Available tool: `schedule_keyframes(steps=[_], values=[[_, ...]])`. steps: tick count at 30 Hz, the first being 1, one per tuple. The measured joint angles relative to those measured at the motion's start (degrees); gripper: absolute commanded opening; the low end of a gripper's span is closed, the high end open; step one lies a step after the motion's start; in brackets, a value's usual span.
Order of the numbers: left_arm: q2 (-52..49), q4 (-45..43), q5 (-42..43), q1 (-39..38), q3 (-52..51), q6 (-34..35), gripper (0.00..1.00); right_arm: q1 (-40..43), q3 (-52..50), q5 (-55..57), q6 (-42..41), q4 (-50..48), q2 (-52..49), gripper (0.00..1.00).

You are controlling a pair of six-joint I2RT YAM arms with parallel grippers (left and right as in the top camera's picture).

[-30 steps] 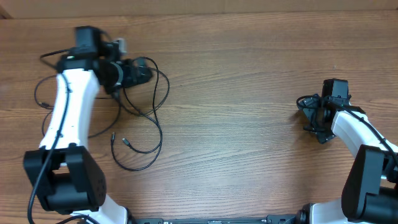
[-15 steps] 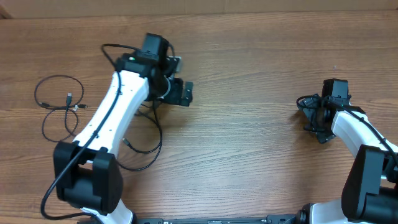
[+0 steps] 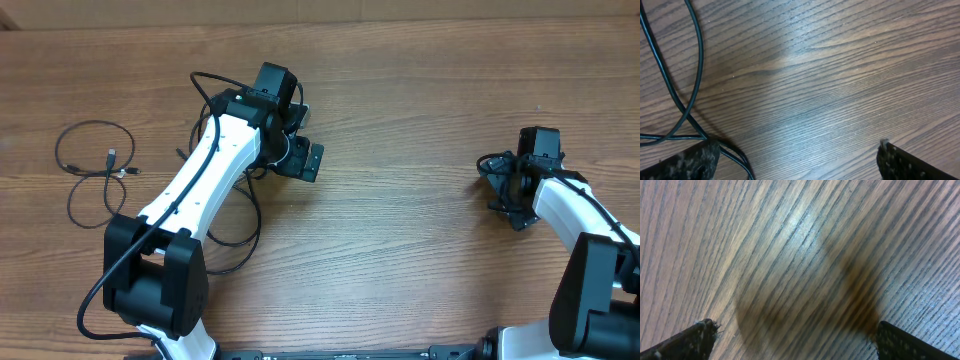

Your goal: Untangle cables

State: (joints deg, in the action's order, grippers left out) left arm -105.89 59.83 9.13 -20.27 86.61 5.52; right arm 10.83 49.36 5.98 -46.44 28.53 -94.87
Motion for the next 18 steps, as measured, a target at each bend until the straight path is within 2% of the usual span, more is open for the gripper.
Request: schedule_keyframes(steps=[12, 15, 16, 18], values=[[0.0, -1.31, -1.01, 0.0, -4.7, -0.02, 0.96, 0.0, 0.0, 0.0, 0.0, 0.0, 0.0, 1.0], [-0.09, -2.95, -6.45, 0.0, -6.25, -0.07, 0.86, 0.02, 0.0, 0.0, -0.02, 0.02, 0.0, 1.0], [-0.11, -3.69, -7.89, 0.0, -6.51, -0.22, 0.79, 0.0, 0.0, -0.02, 0.02, -0.02, 0.0, 1.0], [-0.15, -7.5, -11.82, 0.02, -7.06, -0.28, 0.71, 0.0, 0.0, 0.0, -0.02, 0.0, 0.0, 1.0]])
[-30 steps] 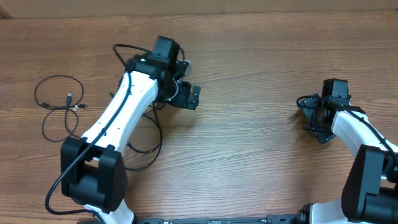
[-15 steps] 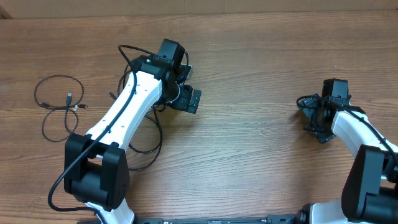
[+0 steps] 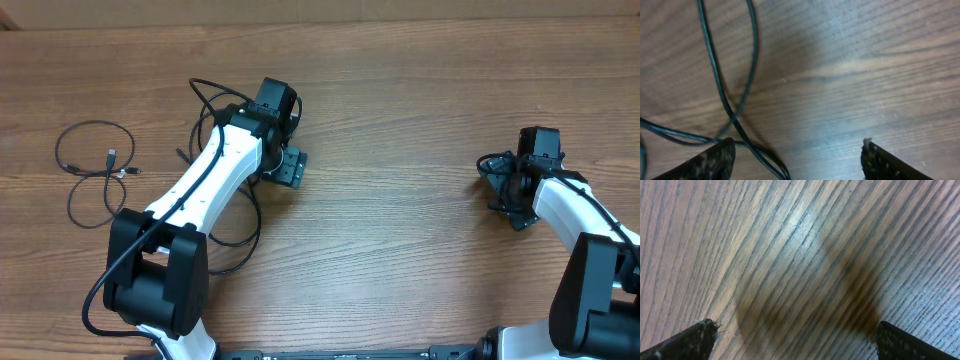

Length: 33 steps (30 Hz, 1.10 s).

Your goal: Untangle cables

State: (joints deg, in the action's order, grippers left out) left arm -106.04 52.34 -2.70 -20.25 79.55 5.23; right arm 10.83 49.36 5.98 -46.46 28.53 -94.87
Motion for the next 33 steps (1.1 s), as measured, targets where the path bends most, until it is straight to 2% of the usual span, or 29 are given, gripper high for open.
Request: schedule_keyframes(steps=[3, 6, 11, 22, 28, 33], values=[[-0.07, -4.61, -1.75, -0.02, -1.42, -0.7, 0.59, 0.0, 0.0, 0.0, 0.02, 0.0, 0.0, 1.0], [-0.7, -8.0, -2.86, -0.02, -3.52, -1.01, 0.54, 0.0, 0.0, 0.02, 0.02, -0.02, 0.0, 1.0], [-3.67, -13.9, -8.37, 0.0, -7.52, -0.07, 0.52, 0.0, 0.0, 0.0, 0.02, -0.04, 0.0, 1.0], [-7.04, -16.85, -11.58, 0.09, -7.87, 0.59, 0.52, 0.0, 0.0, 0.0, 0.0, 0.0, 0.0, 1.0], [-8.02, -18.62, -13.35, 0.11, -6.99, 0.61, 0.58, 0.0, 0.0, 0.0, 0.0, 0.0, 0.0, 1.0], [-8.48, -18.56, -13.16, 1.25, -6.23, 0.28, 0.47, 0.0, 0.0, 0.0, 0.02, -0.02, 0.0, 1.0]])
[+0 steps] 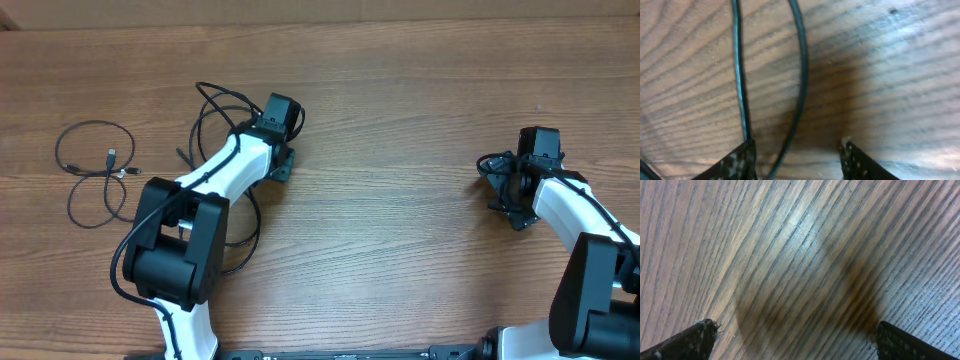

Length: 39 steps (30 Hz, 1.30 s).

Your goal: Untangle cables

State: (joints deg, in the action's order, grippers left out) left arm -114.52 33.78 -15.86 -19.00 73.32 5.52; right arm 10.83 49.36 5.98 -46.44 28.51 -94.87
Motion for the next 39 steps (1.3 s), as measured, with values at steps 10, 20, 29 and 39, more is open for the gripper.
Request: schedule_keyframes(steps=[10, 20, 29, 39], values=[[-0.15, 1.6, 15.72, 8.22, 0.57, -8.9, 0.36, 0.0, 0.0, 0.02, 0.0, 0.0, 0.0, 1.0], [-0.15, 1.97, 21.07, 9.6, 0.55, -13.35, 0.04, 0.0, 0.0, 0.0, 0.0, 0.04, 0.0, 1.0], [-1.33, 5.86, 26.32, 10.51, 2.95, -9.49, 0.04, 0.02, 0.0, 0.02, 0.0, 0.0, 0.0, 1.0], [0.39, 15.91, 26.8, 19.08, 20.39, -6.88, 0.04, 0.0, 0.0, 0.0, -0.02, 0.02, 0.0, 1.0]])
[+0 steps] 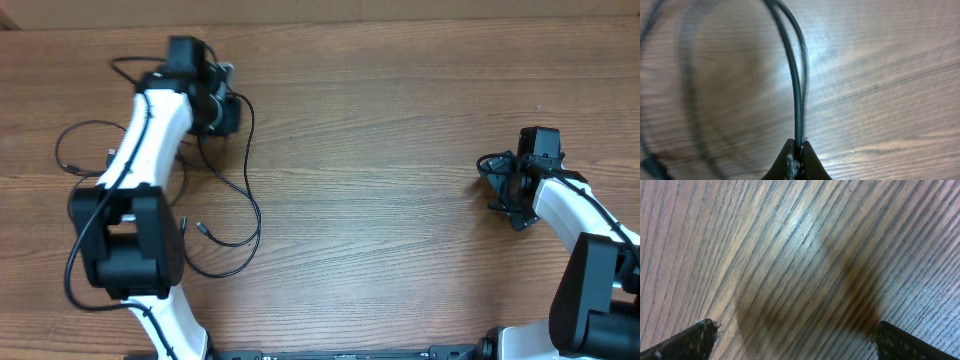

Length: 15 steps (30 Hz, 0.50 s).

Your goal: Untangle cables

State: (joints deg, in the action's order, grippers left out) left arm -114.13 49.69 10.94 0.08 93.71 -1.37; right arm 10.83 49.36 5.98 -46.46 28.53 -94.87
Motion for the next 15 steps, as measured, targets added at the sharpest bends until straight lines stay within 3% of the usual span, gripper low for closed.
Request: schedule_keyframes(steps=[3, 10, 14, 15], values=[[3.61, 0.11, -0.76, 4.15, 3.23, 0.26, 0.04, 0.02, 0.0, 0.02, 0.04, 0.0, 0.0, 1.0], [6.75, 3.67, -23.67, 13.53, 4.17, 4.7, 0.04, 0.02, 0.0, 0.0, 0.02, -0.04, 0.0, 1.0], [6.75, 5.77, -30.03, 18.84, 4.17, 8.74, 0.04, 0.0, 0.0, 0.0, 0.0, 0.0, 0.0, 1.0], [6.75, 6.01, -30.71, 20.04, 4.17, 9.9, 0.28, 0.02, 0.0, 0.0, 0.02, 0.02, 0.0, 1.0]])
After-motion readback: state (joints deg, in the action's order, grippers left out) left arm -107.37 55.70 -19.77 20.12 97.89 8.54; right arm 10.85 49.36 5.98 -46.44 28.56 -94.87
